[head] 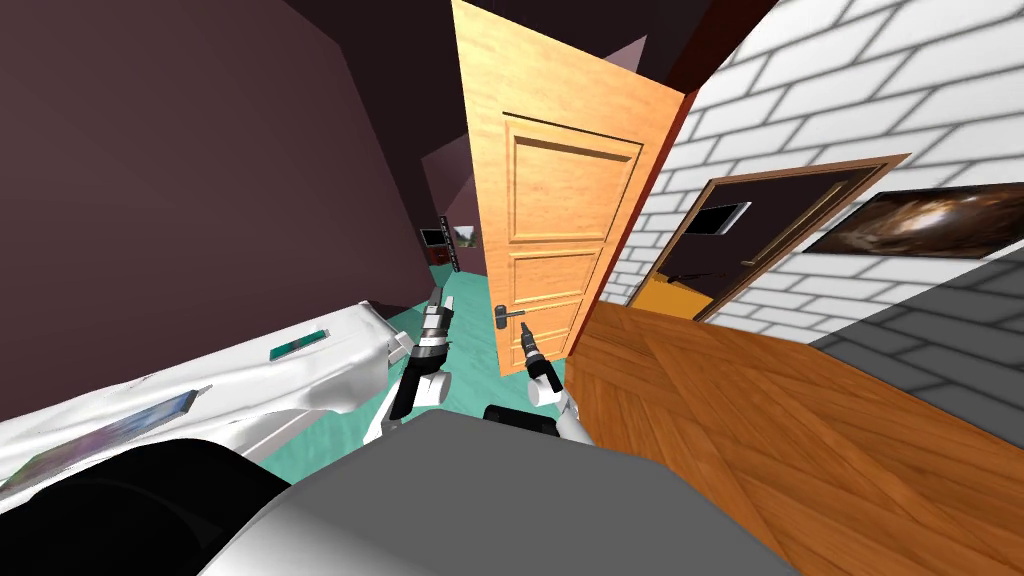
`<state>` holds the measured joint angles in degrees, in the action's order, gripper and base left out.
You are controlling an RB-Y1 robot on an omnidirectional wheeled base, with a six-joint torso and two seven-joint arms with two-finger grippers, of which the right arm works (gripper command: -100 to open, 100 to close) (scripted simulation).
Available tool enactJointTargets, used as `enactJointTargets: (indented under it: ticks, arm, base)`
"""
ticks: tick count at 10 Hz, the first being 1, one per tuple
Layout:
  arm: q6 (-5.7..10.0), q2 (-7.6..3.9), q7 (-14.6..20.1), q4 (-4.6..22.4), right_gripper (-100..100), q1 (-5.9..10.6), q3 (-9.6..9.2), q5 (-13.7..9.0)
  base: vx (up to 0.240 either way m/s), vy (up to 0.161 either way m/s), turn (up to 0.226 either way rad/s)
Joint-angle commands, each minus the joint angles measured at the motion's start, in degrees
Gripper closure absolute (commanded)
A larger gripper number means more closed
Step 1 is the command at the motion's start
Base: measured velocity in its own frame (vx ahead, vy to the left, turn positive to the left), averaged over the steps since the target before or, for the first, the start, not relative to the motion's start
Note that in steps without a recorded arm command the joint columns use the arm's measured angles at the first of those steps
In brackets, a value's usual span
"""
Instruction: Push the door open
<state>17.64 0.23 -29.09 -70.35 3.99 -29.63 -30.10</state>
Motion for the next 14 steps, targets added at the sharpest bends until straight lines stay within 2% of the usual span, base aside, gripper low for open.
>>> enactJointTargets:
  ticks: [1, 3, 5, 8, 9, 10, 14]
  arm:
    - [0.13, -1.13, 0.1, 0.3, -100, 0.15, 0.14, 0.1]
    - [0.26, -1.66, 0.1, 0.8, -100, 0.43, 0.47, 0.3]
    - [0.36, -1.14, 0.2, 1.1, -100, 0.65, 0.72, 0.5]
    - [0.51, 1.49, 0.2, 1.7, -100, 0.98, 1.12, 0.7]
    - [0.41, 1.10, 0.1, 1.6, -100, 0.99, 1.11, 0.7]
    - [0.41, 1.10, 0.1, 1.6, 100, 0.99, 1.11, 0.7]
    - [0.41, 1.10, 0.1, 1.6, 100, 0.99, 1.11, 0.7]
  base:
    - [0.184, -0.072, 0.009]
    - [0.218, 0.018, 0.019]
    - [0.159, 0.124, 0.014]
    - [0.107, 0.161, 0.016]
    - [0.034, 0.072, -0.003]
    - [-0.005, -0.007, -0.001]
    - [-0.010, -0.015, 0.008]
